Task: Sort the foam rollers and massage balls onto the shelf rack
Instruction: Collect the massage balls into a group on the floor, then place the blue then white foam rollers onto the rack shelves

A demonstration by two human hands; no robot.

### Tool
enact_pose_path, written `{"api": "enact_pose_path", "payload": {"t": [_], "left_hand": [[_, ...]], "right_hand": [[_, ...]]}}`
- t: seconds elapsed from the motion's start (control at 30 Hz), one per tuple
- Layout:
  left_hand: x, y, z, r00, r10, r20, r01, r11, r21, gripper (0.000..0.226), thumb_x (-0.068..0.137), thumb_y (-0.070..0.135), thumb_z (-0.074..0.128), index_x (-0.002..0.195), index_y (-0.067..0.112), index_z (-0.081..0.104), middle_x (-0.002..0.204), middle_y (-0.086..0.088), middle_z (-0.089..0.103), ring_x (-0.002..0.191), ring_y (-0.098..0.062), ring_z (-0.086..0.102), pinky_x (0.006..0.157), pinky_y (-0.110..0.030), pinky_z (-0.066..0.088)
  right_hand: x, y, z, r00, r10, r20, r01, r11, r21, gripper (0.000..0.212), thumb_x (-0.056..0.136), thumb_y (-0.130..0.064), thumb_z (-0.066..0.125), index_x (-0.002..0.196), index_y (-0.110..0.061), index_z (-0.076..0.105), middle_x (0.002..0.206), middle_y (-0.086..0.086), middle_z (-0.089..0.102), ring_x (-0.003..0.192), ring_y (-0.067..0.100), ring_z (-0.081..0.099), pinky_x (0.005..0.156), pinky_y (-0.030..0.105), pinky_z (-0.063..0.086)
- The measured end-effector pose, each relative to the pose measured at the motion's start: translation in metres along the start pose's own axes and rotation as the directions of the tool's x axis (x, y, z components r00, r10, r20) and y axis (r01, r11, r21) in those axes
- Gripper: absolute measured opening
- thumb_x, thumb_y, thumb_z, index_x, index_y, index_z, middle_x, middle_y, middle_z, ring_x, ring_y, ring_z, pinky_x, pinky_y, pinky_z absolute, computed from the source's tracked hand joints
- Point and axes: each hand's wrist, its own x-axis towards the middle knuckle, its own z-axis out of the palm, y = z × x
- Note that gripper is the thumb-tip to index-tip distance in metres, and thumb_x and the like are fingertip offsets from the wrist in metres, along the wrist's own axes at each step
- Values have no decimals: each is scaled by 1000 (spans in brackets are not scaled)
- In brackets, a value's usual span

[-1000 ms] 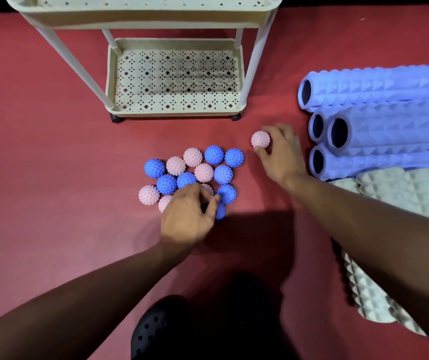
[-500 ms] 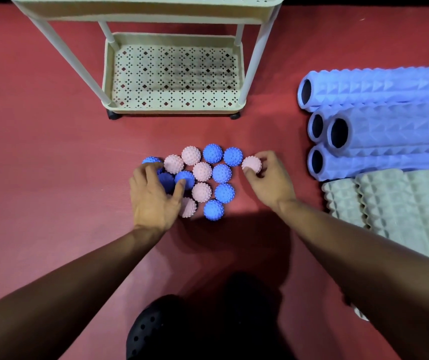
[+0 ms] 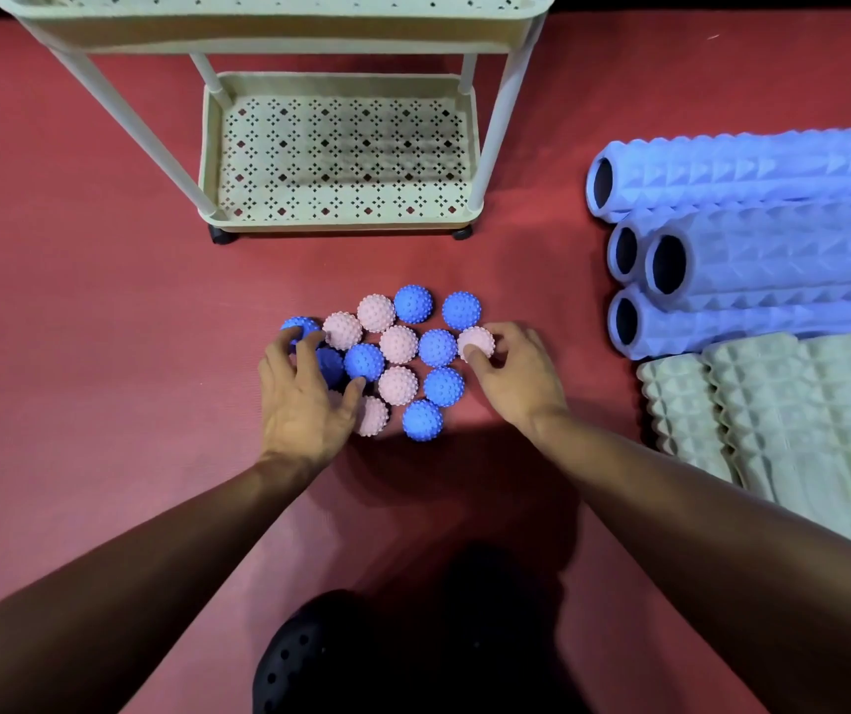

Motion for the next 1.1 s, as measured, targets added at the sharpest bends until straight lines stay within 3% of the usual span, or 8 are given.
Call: {"api": "enact_pose_path", "payload": {"t": [0.23,0.4,0.53,0.63,0.77,0.93,1.1], "left_hand": [[-5,10,-4,996,82,-25,-80,996,50,67,85,53,55,135,8,49,142,-20,38,119,-37,39,104,-45,35],[-7,43,-21,973,220,67,-224,973,57,63,89,53,55,135,10,50,146,-14,39,127,-34,40,107,-42,35],[-5,82,-65,916,362,173,-382,918,105,57,92,53,52,137,18,51,147,-3,44,124,-28,49,106,-38,37],[-11,117,-110,896,386,218,-421,896,144,63,91,61,39,139,22,49,146,-1,46,126,-27,50,106,-42,41],[-33,165,-174,880,410,241,-455,872,181,68,89,63,37,140,21,48,143,-2,47,128,-26,49,105,-42,43],[-74,232,-257,909,391,140,-405,910,90,57,95,53,56,141,19,49,141,-2,49,130,-22,49,111,-35,38],[-144,285,-309,919,392,44,-393,919,38,52,96,50,57,139,21,51,142,-1,49,132,-20,46,111,-32,34]], "right_hand": [[-3,0,-6,998,-45,-43,43,998,-38,50,90,-52,60,135,-32,54,131,-6,50,117,18,58,102,38,48],[-20,-8,-22,984,-157,-82,146,981,-127,47,95,-47,56,138,-26,53,132,-1,51,125,21,50,106,37,43],[-48,-20,-52,976,-211,-51,199,963,-185,49,96,-44,56,141,-26,51,141,-3,50,132,20,47,111,37,39],[-75,-34,-87,974,-227,-21,216,950,-225,53,97,-44,54,145,-22,48,148,-3,47,137,18,45,114,35,36],[-121,-57,-143,971,-240,9,235,941,-243,58,98,-49,50,148,-22,45,152,-2,44,138,20,45,115,37,36],[-184,-91,-223,966,-256,-19,245,941,-231,55,99,-46,50,149,-27,42,152,-6,43,133,20,49,109,38,41],[-251,-124,-289,951,-306,-49,287,930,-231,56,101,-47,48,151,-26,39,153,-6,41,136,20,45,109,37,41]]}}
